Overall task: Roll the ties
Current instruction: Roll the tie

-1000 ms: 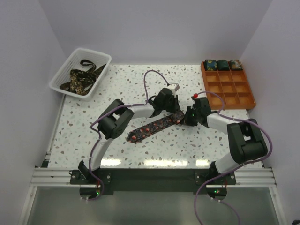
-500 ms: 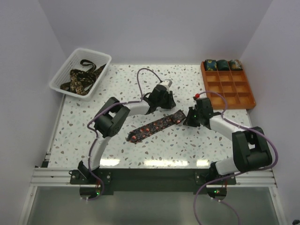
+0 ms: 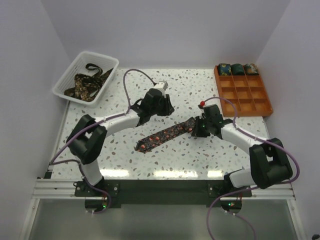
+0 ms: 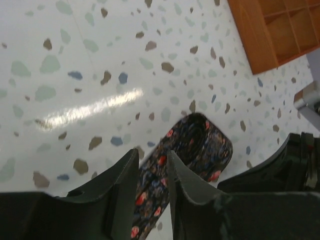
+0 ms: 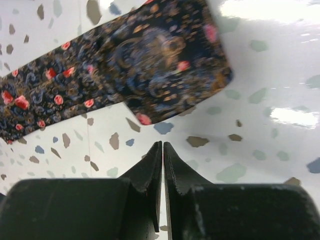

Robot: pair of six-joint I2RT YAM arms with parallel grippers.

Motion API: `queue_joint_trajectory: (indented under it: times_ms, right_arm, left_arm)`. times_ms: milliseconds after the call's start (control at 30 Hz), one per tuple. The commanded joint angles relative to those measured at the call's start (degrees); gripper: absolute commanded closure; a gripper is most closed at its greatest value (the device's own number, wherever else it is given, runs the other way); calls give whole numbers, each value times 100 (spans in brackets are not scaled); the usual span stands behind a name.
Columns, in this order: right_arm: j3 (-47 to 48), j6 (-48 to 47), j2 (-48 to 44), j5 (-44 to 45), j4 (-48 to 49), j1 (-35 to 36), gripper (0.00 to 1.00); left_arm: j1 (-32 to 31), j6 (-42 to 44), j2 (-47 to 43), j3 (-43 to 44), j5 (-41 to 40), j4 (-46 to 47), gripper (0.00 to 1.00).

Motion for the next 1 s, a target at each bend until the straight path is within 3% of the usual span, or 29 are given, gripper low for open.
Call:
queue_joint_trajectory:
  times_ms: [0, 133, 300, 967]
  right_arm:
    - [-100, 72, -32, 237, 319, 364, 92]
    - [-127, 204, 223, 406, 601, 523, 92]
    - [-179, 363, 364, 520, 917, 584, 92]
    - [-320, 845, 663, 784, 1516, 584, 93]
  left_arm:
    - [-81, -42, -712, -821, -330, -528, 66]
    - [-72, 37, -1197, -1683, -593, -747, 66]
    - [-28, 152, -1295, -2009, -743, -835, 68]
    - [147, 494, -1259, -2598, -524, -1134, 74]
